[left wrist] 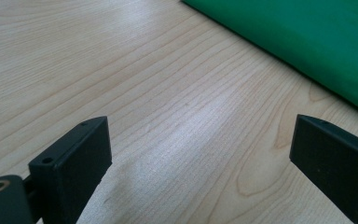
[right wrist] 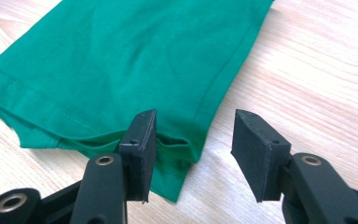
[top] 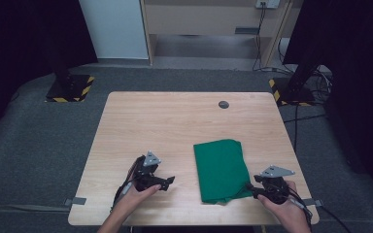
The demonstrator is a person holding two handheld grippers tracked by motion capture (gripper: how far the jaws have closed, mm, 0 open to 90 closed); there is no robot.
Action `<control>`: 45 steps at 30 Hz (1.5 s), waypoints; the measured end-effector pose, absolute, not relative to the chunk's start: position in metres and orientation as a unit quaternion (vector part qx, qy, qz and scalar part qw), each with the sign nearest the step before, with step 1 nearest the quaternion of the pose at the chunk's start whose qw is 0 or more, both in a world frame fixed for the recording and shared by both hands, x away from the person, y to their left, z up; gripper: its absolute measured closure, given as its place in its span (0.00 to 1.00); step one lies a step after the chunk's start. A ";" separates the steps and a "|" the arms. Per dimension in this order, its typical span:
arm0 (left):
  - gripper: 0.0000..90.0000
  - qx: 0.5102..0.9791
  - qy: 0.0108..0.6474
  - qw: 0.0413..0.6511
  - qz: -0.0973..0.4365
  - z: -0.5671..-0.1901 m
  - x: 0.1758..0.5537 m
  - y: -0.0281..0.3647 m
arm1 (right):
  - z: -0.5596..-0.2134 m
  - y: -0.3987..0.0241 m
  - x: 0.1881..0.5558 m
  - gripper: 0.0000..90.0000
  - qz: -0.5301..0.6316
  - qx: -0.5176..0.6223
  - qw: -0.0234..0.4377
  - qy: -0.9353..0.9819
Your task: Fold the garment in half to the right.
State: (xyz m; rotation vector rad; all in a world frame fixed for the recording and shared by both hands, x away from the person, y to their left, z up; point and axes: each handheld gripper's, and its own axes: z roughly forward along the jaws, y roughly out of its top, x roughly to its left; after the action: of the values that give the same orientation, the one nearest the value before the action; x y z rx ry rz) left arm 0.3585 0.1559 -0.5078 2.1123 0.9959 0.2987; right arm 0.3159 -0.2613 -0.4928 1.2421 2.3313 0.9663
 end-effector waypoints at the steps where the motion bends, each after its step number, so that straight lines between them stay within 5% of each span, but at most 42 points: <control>1: 0.05 0.829 0.390 0.383 0.118 -0.508 0.358 0.156 | -0.492 -0.263 0.316 0.56 0.339 0.436 0.166 0.817; 45: 0.06 0.831 0.391 0.379 0.115 -0.510 0.359 0.158 | -0.500 -0.238 0.318 0.46 0.354 0.408 0.154 0.827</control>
State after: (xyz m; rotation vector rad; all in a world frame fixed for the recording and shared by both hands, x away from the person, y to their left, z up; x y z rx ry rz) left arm 0.3592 0.1582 -0.5103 2.1217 0.9993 0.2935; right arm 0.3176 -0.2377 -0.5001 1.1682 2.3714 1.0157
